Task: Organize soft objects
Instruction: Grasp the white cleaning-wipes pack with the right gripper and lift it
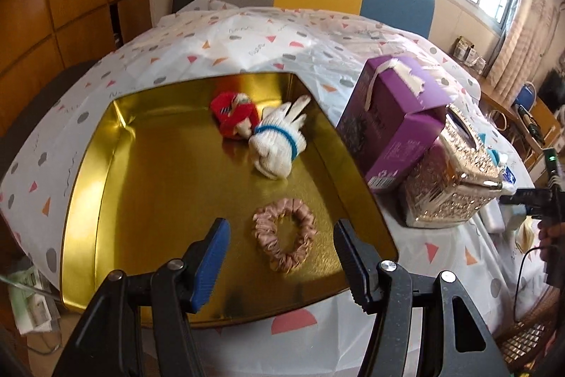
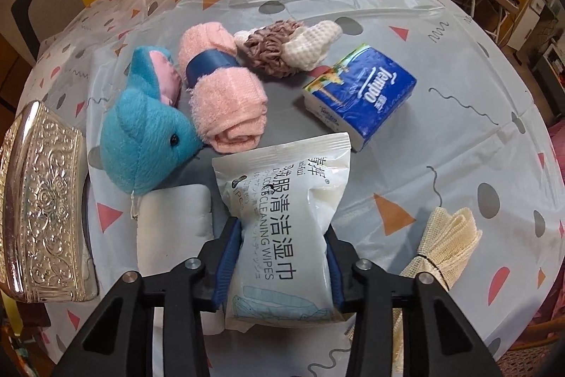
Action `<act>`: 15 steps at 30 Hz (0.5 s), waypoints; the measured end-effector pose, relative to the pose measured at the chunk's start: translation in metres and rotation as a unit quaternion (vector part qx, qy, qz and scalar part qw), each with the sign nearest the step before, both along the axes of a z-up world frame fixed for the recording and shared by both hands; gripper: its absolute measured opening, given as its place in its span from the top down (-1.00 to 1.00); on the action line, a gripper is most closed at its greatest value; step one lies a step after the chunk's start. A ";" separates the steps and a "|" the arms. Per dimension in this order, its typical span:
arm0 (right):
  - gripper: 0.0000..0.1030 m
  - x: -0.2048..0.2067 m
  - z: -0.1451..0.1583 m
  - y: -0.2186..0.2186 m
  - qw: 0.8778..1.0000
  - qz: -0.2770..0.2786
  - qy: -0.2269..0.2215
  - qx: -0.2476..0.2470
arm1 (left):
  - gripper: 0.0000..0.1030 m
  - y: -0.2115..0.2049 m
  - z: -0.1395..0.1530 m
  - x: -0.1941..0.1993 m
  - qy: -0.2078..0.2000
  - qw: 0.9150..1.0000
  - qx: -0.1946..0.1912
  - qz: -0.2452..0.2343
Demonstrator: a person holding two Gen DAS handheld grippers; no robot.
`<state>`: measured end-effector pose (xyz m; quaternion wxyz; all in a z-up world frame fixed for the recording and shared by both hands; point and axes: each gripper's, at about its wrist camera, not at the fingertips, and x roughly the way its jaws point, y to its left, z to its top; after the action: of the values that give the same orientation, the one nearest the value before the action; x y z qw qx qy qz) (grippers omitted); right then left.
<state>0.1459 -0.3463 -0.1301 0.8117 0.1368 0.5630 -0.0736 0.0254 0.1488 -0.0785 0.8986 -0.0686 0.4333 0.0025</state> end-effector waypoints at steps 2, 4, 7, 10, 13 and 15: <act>0.20 -0.006 0.009 -0.005 1.000 -0.010 -0.025 0.012 | -0.20 0.005 -0.004 -0.002 0.003 1.000 0.000 0.008; 0.20 -0.011 0.016 -0.010 0.998 -0.021 -0.050 0.030 | -0.20 0.014 -0.007 -0.003 0.006 1.000 -0.004 0.020; 0.20 -0.021 0.037 -0.015 0.993 -0.029 -0.107 0.043 | -0.20 0.024 -0.010 -0.004 0.011 0.999 -0.004 0.035; 0.20 -0.025 0.050 -0.014 0.989 -0.036 -0.131 0.053 | -0.20 0.033 -0.010 -0.006 0.009 0.999 -0.007 0.050; 0.20 -0.024 0.077 -0.003 0.986 -0.025 -0.157 0.047 | -0.20 0.040 -0.009 -0.008 0.002 0.998 -0.008 0.061; 0.20 -0.022 0.100 0.009 0.982 -0.005 -0.179 0.052 | -0.20 0.045 -0.008 -0.009 -0.001 0.998 -0.009 0.066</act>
<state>0.1237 -0.3371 -0.0297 0.8909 0.1925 0.4108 -0.0225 0.0165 0.1935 -0.0861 0.8963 -0.1057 0.4267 0.0580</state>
